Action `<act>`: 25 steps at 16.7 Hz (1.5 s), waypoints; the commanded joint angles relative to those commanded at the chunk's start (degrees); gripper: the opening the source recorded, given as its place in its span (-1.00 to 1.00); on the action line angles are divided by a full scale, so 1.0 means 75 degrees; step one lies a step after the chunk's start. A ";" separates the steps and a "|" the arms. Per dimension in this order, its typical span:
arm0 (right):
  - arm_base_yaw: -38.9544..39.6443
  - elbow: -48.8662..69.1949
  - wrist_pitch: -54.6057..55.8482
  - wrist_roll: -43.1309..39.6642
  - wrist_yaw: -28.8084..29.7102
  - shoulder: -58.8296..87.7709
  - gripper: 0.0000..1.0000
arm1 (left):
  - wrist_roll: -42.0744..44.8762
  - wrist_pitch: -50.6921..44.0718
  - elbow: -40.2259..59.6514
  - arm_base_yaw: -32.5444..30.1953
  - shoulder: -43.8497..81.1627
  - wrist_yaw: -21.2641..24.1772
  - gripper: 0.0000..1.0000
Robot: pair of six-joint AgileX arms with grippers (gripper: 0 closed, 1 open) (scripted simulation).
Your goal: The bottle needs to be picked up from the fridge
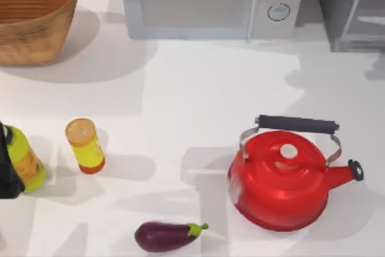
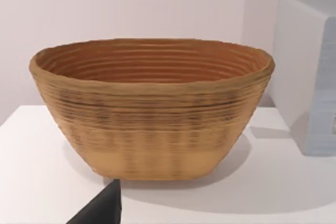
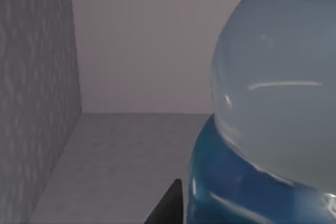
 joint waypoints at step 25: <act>0.1795 -0.5298 -0.8254 -0.0012 0.1563 -1.3605 -1.00 | 0.0000 0.0000 0.0000 0.0000 0.0000 0.0000 1.00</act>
